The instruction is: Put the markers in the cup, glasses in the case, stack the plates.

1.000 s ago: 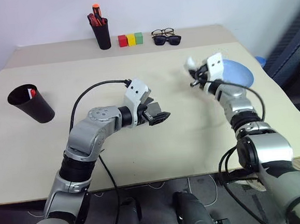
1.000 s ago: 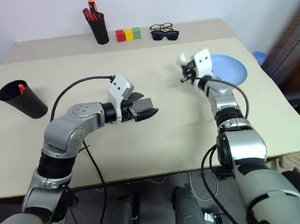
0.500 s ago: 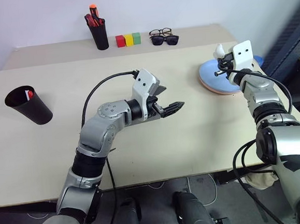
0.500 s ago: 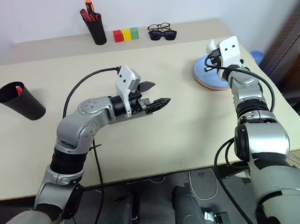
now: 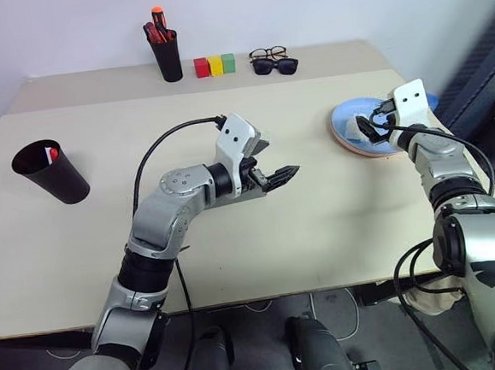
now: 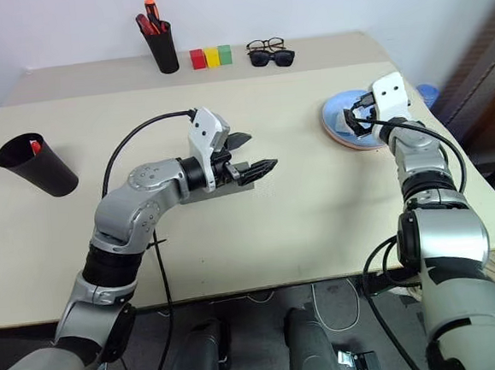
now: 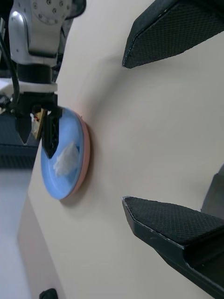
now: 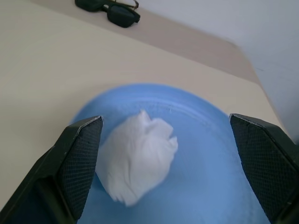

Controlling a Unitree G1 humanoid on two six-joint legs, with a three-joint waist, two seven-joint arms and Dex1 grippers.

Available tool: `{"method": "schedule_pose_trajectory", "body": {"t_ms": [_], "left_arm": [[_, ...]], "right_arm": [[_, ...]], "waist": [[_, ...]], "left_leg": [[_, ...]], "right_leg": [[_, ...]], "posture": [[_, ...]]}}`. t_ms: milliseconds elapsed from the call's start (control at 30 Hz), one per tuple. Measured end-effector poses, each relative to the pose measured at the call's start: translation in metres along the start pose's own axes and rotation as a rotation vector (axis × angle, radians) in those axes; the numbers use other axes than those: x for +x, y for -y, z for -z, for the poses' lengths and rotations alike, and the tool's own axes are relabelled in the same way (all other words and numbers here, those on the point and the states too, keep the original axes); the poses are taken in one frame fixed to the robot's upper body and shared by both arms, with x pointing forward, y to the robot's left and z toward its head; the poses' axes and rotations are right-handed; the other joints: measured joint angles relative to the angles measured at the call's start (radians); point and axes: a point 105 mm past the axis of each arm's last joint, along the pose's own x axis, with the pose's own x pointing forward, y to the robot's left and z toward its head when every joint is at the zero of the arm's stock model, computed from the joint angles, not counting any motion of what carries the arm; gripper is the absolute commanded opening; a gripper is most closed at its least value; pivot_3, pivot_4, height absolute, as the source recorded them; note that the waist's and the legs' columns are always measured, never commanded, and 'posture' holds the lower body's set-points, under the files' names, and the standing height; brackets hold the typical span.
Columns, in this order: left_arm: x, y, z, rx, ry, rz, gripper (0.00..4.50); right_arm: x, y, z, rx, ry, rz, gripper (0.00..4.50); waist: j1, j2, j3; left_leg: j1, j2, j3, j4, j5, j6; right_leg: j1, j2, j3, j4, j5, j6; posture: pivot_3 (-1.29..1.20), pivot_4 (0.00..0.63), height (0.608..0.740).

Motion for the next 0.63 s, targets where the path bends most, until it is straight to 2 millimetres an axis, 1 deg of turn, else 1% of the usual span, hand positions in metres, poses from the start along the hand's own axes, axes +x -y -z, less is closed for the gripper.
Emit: {"method": "schedule_pose_trajectory", "body": {"t_ms": [100,167,200,267,300,367,467,533,633], "left_arm": [[-0.007,0.001,0.009,0.019,0.008,-0.002,4.5],[-0.015,0.0,0.014,0.024,0.015,-0.013,4.5],[-0.02,-0.001,0.017,0.028,0.015,-0.023,4.5],[-0.037,-0.007,0.026,0.037,0.015,-0.059,4.5],[-0.049,-0.011,0.031,0.041,0.016,-0.089,4.5],[-0.069,-0.019,0.039,0.043,0.014,-0.14,4.5],[-0.092,-0.021,0.037,0.033,0.045,-0.178,4.5],[-0.104,-0.021,0.036,0.024,0.053,-0.195,4.5],[-0.125,-0.024,0.041,0.001,0.03,-0.241,4.5]], "right_arm": [[-0.013,-0.01,0.004,-0.016,0.045,-0.122,4.41],[-0.029,-0.022,0.011,-0.017,0.059,-0.235,4.41],[-0.039,-0.029,0.016,-0.011,0.055,-0.285,4.41],[-0.065,-0.044,0.023,-0.001,0.045,-0.377,4.41],[-0.083,-0.048,0.026,-0.004,0.023,-0.408,4.41],[-0.11,-0.048,0.025,-0.016,-0.016,-0.432,4.41],[-0.138,-0.044,0.009,-0.042,-0.022,-0.427,4.41],[-0.149,-0.045,0.002,-0.047,-0.024,-0.423,4.41],[-0.159,-0.046,0.004,-0.02,-0.048,-0.409,4.41]], "waist": [[0.001,0.0,0.0],[0.002,0.0,0.0],[0.003,0.0,0.0],[0.007,0.001,-0.001],[0.009,0.003,0.0],[0.012,0.003,0.0],[0.012,0.002,-0.001],[0.01,0.001,-0.002],[0.011,0.001,-0.002]], "left_leg": [[0.0,0.0,0.0,0.0,0.0,0.0],[0.0,0.0,0.0,0.0,0.0,0.0],[0.0,0.0,-0.001,0.0,0.0,0.0],[0.0,0.0,-0.001,0.0,0.0,0.0],[0.0,0.0,-0.001,0.0,0.0,0.0],[0.0,0.0,0.0,0.002,0.0,0.0],[0.001,0.001,0.001,0.003,0.0,0.0],[0.003,0.001,0.001,0.003,0.0,-0.001],[0.003,0.001,0.001,0.002,-0.001,0.0]], "right_leg": [[0.0,0.0,0.0,0.0,0.0,0.0],[0.0,0.0,0.0,0.001,0.0,0.001],[0.0,0.0,0.0,0.001,0.0,0.001],[0.0,0.0,0.0,0.002,-0.001,0.001],[0.0,0.0,0.0,0.002,-0.001,0.001],[0.0,-0.001,0.0,0.001,-0.003,-0.003],[0.001,-0.001,0.0,0.001,-0.002,-0.004],[0.003,-0.001,0.0,-0.001,-0.003,-0.003],[0.002,-0.001,0.0,-0.001,-0.003,-0.004]], "posture": [[0.0,0.15,0.74],[0.0,0.15,0.74],[0.0,0.15,0.74],[0.0,0.15,0.74],[0.0,0.15,0.74],[0.0,0.15,0.74],[0.0,0.15,0.74],[0.0,0.15,0.74],[0.0,0.15,0.74]]}}
